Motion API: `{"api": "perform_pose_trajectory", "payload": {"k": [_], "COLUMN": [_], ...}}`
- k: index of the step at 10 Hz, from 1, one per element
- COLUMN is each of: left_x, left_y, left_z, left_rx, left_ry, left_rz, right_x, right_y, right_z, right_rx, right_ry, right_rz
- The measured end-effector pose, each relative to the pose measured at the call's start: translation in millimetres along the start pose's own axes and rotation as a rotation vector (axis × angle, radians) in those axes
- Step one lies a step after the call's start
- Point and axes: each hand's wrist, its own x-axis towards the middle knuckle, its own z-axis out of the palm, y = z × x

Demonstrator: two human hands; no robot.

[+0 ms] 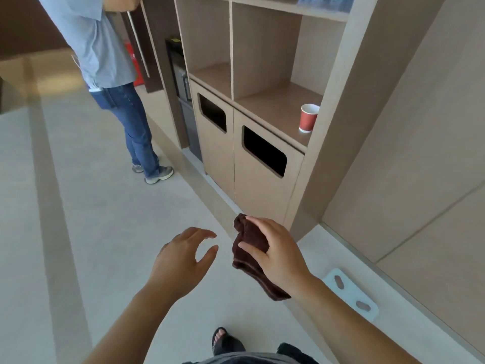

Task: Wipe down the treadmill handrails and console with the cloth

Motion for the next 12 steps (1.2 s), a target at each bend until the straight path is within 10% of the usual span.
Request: {"api": "perform_pose_trajectory", "payload": {"k": [8, 12], "left_x": [544, 656], "left_y": [-27, -42], "left_z": [-71, -113], "left_rx": [-0.053, -0.100], "left_ry": [0.039, -0.197], "left_rz": [0.311, 0.565], "right_x": [510, 579], "right_y": [120, 111], "right_z": [-71, -55], "right_rx": [-0.054, -0.229], "right_ry": [0.400, 0.519], "right_rz": [0.192, 0.475]}}
